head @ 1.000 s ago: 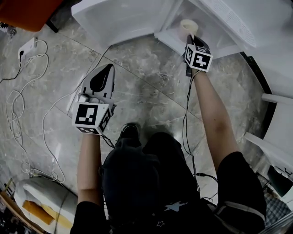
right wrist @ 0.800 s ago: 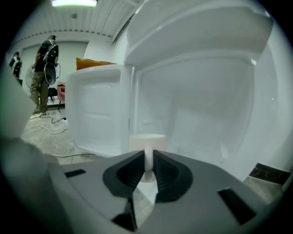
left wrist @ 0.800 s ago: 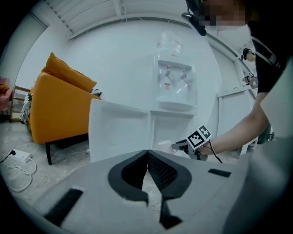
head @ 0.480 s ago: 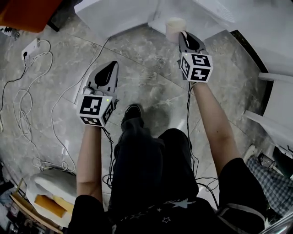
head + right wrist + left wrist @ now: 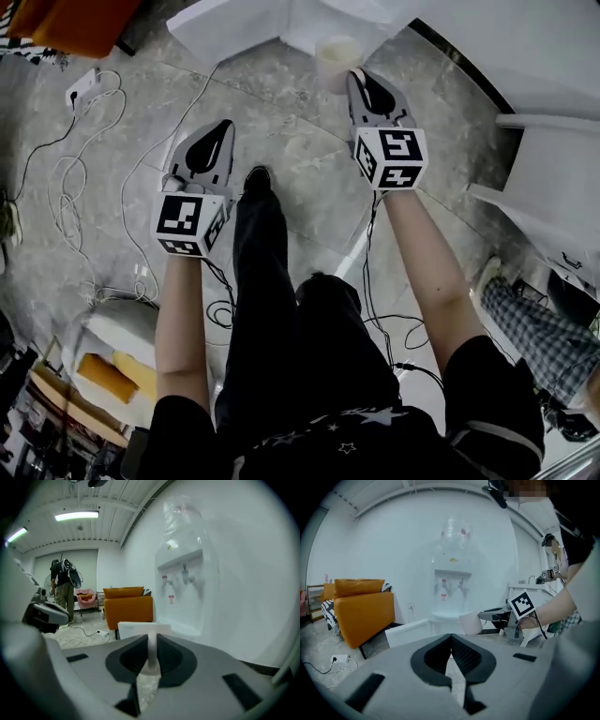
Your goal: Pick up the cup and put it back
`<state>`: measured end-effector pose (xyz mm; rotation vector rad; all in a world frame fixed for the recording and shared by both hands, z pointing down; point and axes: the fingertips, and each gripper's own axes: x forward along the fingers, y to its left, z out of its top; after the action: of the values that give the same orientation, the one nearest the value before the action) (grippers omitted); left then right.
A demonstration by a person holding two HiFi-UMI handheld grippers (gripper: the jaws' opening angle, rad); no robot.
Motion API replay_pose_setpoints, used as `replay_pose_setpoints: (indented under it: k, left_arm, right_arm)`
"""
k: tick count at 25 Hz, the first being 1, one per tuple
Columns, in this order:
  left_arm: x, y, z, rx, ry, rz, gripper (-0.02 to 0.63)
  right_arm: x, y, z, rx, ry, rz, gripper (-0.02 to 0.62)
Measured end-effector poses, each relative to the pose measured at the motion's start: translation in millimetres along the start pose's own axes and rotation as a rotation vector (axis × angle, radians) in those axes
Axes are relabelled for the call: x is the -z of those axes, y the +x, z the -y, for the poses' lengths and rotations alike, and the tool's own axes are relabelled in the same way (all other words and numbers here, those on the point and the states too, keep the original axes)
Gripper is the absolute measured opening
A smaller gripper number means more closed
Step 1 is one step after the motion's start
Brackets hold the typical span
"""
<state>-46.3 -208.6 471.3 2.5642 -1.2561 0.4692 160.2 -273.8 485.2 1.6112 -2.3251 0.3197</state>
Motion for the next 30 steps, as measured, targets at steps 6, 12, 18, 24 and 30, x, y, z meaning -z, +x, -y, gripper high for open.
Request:
replay_pose_setpoints:
  k: [6, 12, 18, 24, 30]
  left_arm:
    - [-70.5, -91.0, 71.2, -0.032, -0.022, 0.026, 0.011]
    - [-138.1, -145.8, 126.1, -0.054, -0.02, 0.069, 0.011]
    - [-168.4, -199.1, 161.1, -0.043, -0.033, 0.042, 0.011]
    - [-165.5, -239.1, 156.3, -0.074, -0.102, 0.004, 0.011]
    - [-190.4, -254.8, 178.6, -0.079, -0.094, 0.052, 0.011]
  right_arm:
    - [-86.2, -128.1, -19.9, -0.026, 0.015, 0.078, 0.044]
    - [-141.6, -233.2, -18.7, -0.017, 0.033, 0.111, 0.044]
    - [-173.0, -319.2, -20.7, 0.02, 0.065, 0.074, 0.044]
    - [-182.1, -353.6, -31.9, 0.044, 0.101, 0.059, 0.044]
    - [-199.2, -374.5, -42.6, 0.021, 0.071, 0.072, 0.044]
